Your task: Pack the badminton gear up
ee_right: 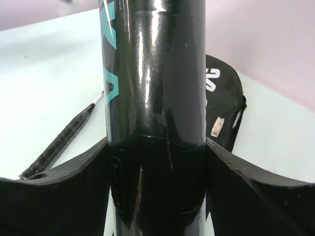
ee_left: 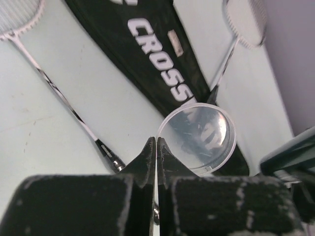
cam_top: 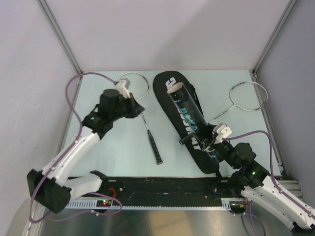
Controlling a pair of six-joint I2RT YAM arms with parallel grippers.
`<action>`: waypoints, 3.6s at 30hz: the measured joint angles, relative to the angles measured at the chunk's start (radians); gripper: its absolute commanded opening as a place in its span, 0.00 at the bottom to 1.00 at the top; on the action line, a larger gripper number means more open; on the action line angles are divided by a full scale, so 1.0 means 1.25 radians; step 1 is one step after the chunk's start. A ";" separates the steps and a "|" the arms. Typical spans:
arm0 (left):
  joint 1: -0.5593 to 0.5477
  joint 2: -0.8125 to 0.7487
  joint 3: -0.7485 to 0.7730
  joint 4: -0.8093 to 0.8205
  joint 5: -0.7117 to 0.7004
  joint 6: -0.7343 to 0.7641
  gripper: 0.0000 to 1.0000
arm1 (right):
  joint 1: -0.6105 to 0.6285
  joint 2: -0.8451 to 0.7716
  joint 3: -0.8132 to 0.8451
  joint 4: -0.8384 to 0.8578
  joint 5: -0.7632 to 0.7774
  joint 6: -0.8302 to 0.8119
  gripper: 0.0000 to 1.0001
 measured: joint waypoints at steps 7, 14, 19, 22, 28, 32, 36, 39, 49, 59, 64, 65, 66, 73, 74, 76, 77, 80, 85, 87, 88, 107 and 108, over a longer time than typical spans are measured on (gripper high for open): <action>0.136 -0.158 0.002 0.002 0.150 -0.038 0.00 | -0.001 -0.012 -0.089 0.092 -0.143 -0.076 0.06; 0.157 -0.189 0.037 0.002 0.338 -0.057 0.00 | 0.022 0.052 -0.105 0.155 -0.293 -0.153 0.05; 0.158 -0.199 0.054 0.002 0.460 -0.056 0.00 | 0.089 0.099 -0.105 0.167 -0.295 -0.221 0.05; 0.159 -0.212 0.054 0.000 0.503 -0.056 0.00 | 0.101 0.118 -0.105 0.170 -0.287 -0.244 0.05; 0.159 -0.241 0.054 -0.005 0.565 -0.051 0.00 | 0.104 0.122 -0.105 0.176 -0.260 -0.265 0.05; 0.159 -0.258 0.047 -0.016 0.578 -0.046 0.00 | 0.105 0.112 -0.105 0.180 -0.244 -0.270 0.05; 0.159 -0.264 0.034 -0.044 0.583 -0.027 0.00 | 0.105 0.095 -0.105 0.185 -0.234 -0.274 0.05; 0.159 -0.264 0.026 -0.071 0.580 -0.009 0.00 | 0.105 0.085 -0.105 0.188 -0.232 -0.277 0.05; 0.159 -0.262 0.016 -0.120 0.577 0.031 0.00 | 0.113 0.089 -0.105 0.187 -0.230 -0.277 0.05; 0.159 -0.251 0.030 -0.214 0.521 0.111 0.00 | 0.131 0.097 -0.105 0.167 -0.202 -0.293 0.05; 0.159 -0.245 0.039 -0.259 0.483 0.143 0.00 | 0.146 0.111 -0.104 0.159 -0.175 -0.304 0.05; 0.159 -0.245 0.040 -0.264 0.478 0.147 0.00 | 0.147 0.114 -0.103 0.159 -0.172 -0.304 0.05; 0.159 -0.245 0.041 -0.269 0.474 0.150 0.00 | 0.148 0.116 -0.103 0.159 -0.171 -0.304 0.05; 0.159 -0.244 0.043 -0.288 0.446 0.169 0.00 | 0.154 0.124 -0.101 0.159 -0.165 -0.304 0.05; 0.159 -0.242 0.043 -0.289 0.443 0.170 0.00 | 0.154 0.124 -0.101 0.159 -0.165 -0.304 0.05; 0.159 -0.238 0.043 -0.290 0.439 0.173 0.00 | 0.154 0.124 -0.101 0.158 -0.164 -0.304 0.05; 0.159 -0.237 0.043 -0.291 0.438 0.175 0.00 | 0.154 0.124 -0.101 0.157 -0.162 -0.304 0.05; 0.159 -0.235 0.043 -0.292 0.435 0.175 0.00 | 0.155 0.128 -0.101 0.157 -0.160 -0.304 0.05; 0.159 -0.235 0.043 -0.299 0.427 0.175 0.00 | 0.157 0.150 -0.099 0.168 -0.158 -0.301 0.05; 0.159 -0.235 0.043 -0.303 0.415 0.175 0.00 | 0.158 0.161 -0.097 0.172 -0.155 -0.297 0.05; 0.158 -0.235 0.043 -0.305 0.409 0.175 0.00 | 0.159 0.166 -0.096 0.175 -0.154 -0.297 0.05; 0.147 -0.224 0.071 -0.327 0.312 0.175 0.45 | 0.163 0.203 -0.088 0.204 -0.144 -0.283 0.05; 0.147 -0.227 0.072 -0.327 0.312 0.175 0.45 | 0.163 0.204 -0.088 0.205 -0.144 -0.282 0.05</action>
